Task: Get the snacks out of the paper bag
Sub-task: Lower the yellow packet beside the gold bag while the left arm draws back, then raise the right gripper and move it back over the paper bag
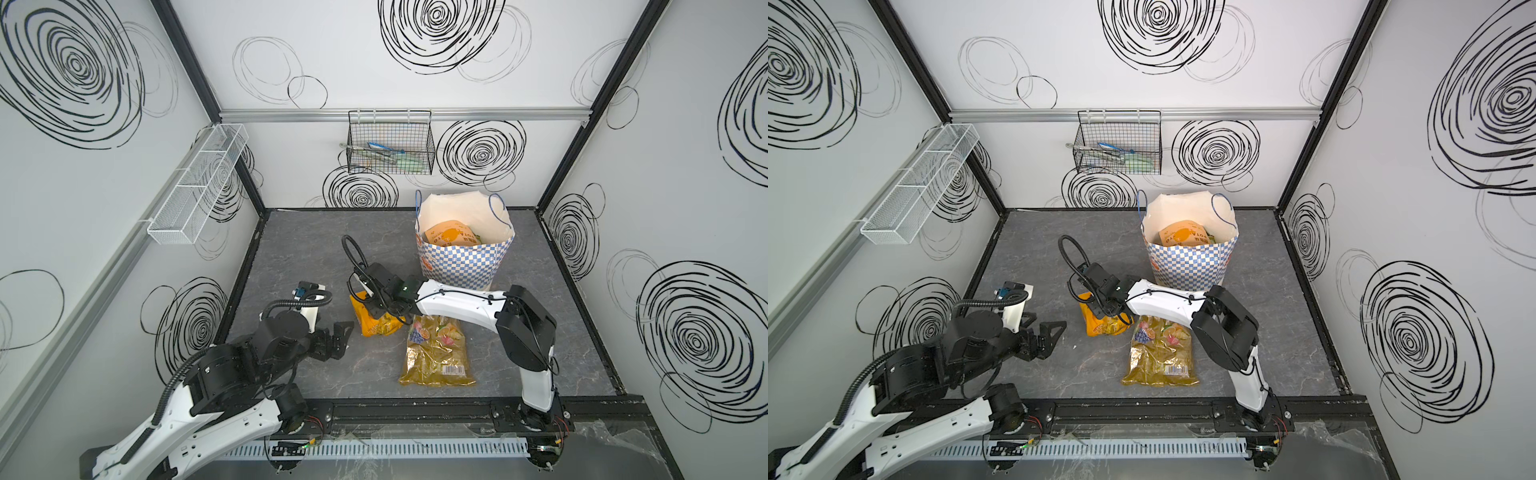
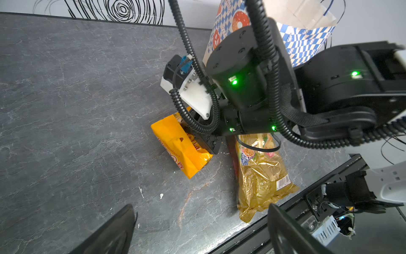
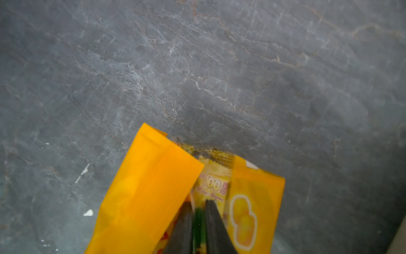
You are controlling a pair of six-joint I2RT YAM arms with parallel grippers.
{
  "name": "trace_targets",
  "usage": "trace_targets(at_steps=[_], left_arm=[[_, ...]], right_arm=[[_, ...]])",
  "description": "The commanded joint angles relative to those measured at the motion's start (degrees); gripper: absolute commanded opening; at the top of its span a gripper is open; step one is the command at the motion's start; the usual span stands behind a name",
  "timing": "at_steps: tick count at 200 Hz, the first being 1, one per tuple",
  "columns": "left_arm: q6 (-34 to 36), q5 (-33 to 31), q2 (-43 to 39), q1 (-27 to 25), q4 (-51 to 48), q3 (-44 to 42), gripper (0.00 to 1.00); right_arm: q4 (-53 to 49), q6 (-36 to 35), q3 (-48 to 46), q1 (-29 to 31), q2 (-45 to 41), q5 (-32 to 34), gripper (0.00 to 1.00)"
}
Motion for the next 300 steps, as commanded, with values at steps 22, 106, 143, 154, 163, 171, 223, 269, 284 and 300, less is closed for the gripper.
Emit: trace_targets(at_steps=[22,106,143,154,163,171,223,269,284,300], left_arm=[[-0.79,-2.01,0.27,-0.14,3.79,-0.97,0.96],[-0.18,-0.28,0.00,-0.05,9.77,-2.11,0.96],[1.61,1.32,1.90,0.17,19.19,-3.81,0.96],[2.25,2.07,2.93,0.35,22.56,-4.04,0.96],[3.06,2.83,4.00,0.51,25.58,-4.07,0.96],[4.02,3.62,5.10,0.80,28.53,-3.92,0.96],[13.51,14.30,17.84,7.68,41.59,3.23,0.96],[21.97,25.91,30.14,16.83,44.71,14.52,0.96],[26.52,26.93,33.54,17.27,44.35,17.86,0.96],[29.61,27.65,36.09,17.42,45.99,18.54,0.96]], right_arm=[[-0.15,1.23,0.56,-0.74,-1.44,-3.28,0.36],[-2.04,1.48,2.30,-5.94,-16.03,-17.35,0.84],[4.61,-1.20,-1.25,-8.22,-27.34,-14.31,1.00],[5.71,-1.46,-1.43,-9.42,-30.33,-12.74,0.98],[5.63,-1.31,-0.71,-10.94,-32.13,-11.89,0.97],[4.73,-1.01,0.74,-12.57,-32.66,-11.24,0.97],[-13.91,-1.05,21.44,-25.16,-23.07,-9.30,1.00],[-30.49,-3.27,40.22,-32.13,-8.00,-7.85,0.98],[-31.06,-3.13,40.53,-33.62,-5.82,-7.97,0.98],[-32.01,-3.36,40.47,-34.63,-3.11,-7.20,0.99]])
